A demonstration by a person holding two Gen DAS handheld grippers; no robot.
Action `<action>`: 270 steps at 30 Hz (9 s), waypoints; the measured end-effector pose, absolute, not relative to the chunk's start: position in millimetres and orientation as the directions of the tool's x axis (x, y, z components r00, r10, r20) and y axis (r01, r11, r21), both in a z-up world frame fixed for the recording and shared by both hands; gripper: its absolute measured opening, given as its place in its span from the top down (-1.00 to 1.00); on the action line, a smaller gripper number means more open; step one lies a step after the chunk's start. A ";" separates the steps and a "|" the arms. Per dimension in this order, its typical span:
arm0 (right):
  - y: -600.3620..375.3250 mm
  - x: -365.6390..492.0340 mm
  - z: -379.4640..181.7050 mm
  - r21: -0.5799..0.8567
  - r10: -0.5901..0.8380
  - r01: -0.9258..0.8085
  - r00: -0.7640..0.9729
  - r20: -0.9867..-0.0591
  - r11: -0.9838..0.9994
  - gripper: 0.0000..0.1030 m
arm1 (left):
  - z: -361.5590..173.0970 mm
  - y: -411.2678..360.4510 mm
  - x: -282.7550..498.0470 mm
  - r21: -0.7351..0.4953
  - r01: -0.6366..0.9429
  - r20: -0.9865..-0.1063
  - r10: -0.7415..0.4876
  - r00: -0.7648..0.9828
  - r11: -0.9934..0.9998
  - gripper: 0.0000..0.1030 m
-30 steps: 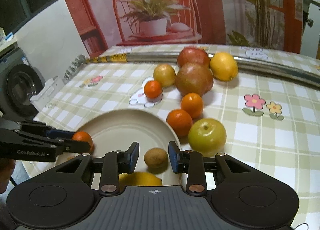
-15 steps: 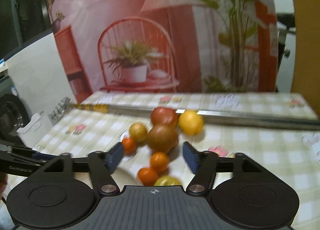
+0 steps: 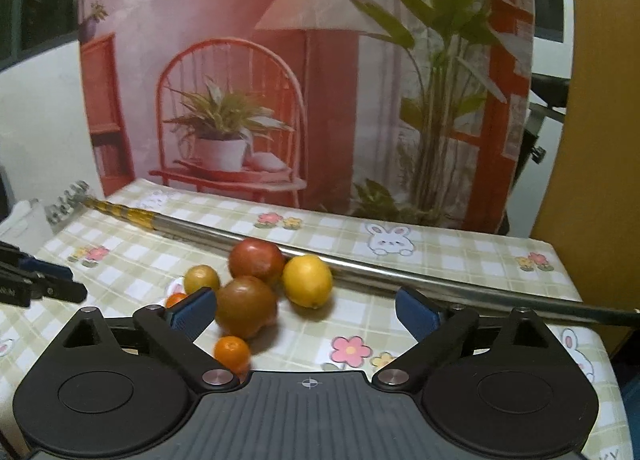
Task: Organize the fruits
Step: 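Grasp another tangerine from the pile with the left tool, then carry the tangerine over the plate with the left tool while the right tool grasps a yellow-green apple, then lower the tangerine onto the plate with the left tool while the right tool places the apple there, then grasp a yellow-orange fruit with the left tool while the right tool grasps a yellow grapefruit, then carry the yellow-orange fruit over the plate with the left tool while the right tool carries the grapefruit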
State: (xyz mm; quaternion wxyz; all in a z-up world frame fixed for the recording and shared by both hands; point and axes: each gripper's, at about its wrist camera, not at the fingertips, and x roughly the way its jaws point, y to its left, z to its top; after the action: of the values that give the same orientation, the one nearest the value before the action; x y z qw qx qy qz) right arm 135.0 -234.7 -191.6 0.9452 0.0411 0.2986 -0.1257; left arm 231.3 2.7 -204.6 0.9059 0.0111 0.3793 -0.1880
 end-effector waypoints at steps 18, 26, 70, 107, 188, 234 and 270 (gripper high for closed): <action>-252.2 151.4 -214.6 -0.215 -0.254 0.155 0.771 -0.584 0.964 -0.81 | -252.8 -34.3 295.8 -0.149 0.372 -0.742 -0.352 0.570 0.916 0.20; -264.7 157.4 -223.7 -0.137 -0.272 0.238 0.758 -0.593 0.961 -0.81 | -273.3 -45.5 311.8 -0.137 0.370 -0.763 -0.337 0.551 0.919 0.19; -228.2 141.1 -277.9 0.341 0.117 0.184 0.706 -0.698 0.922 0.08 | -240.9 21.4 197.2 -0.180 0.356 -0.706 -0.373 0.602 0.917 0.30; -214.3 113.5 -244.3 0.341 0.070 0.192 0.777 -0.626 0.920 0.15 | -262.0 17.8 171.6 -0.110 0.374 -0.767 -0.318 0.558 0.921 0.30; -214.8 135.6 -225.7 0.277 0.064 0.135 0.792 -0.607 0.951 0.12 | -217.6 48.1 197.2 -0.141 0.272 -0.678 -0.293 0.675 0.952 0.29; -290.8 152.5 -241.9 0.246 -0.084 0.291 0.785 -0.614 0.924 0.12 | -282.4 -41.2 354.7 -0.300 0.289 -0.754 -0.412 0.512 0.909 0.05; -310.8 254.6 -302.7 0.293 0.006 0.174 0.851 -0.526 0.940 -0.14 | -234.0 35.2 275.2 -0.279 0.240 -0.653 -0.367 0.663 0.930 0.05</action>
State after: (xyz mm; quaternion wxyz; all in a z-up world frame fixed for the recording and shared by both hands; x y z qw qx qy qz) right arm 254.6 -310.8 -302.7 0.9473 0.1670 0.2697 -0.0441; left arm 275.2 35.2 -234.0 0.9078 -0.0848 0.3752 -0.1671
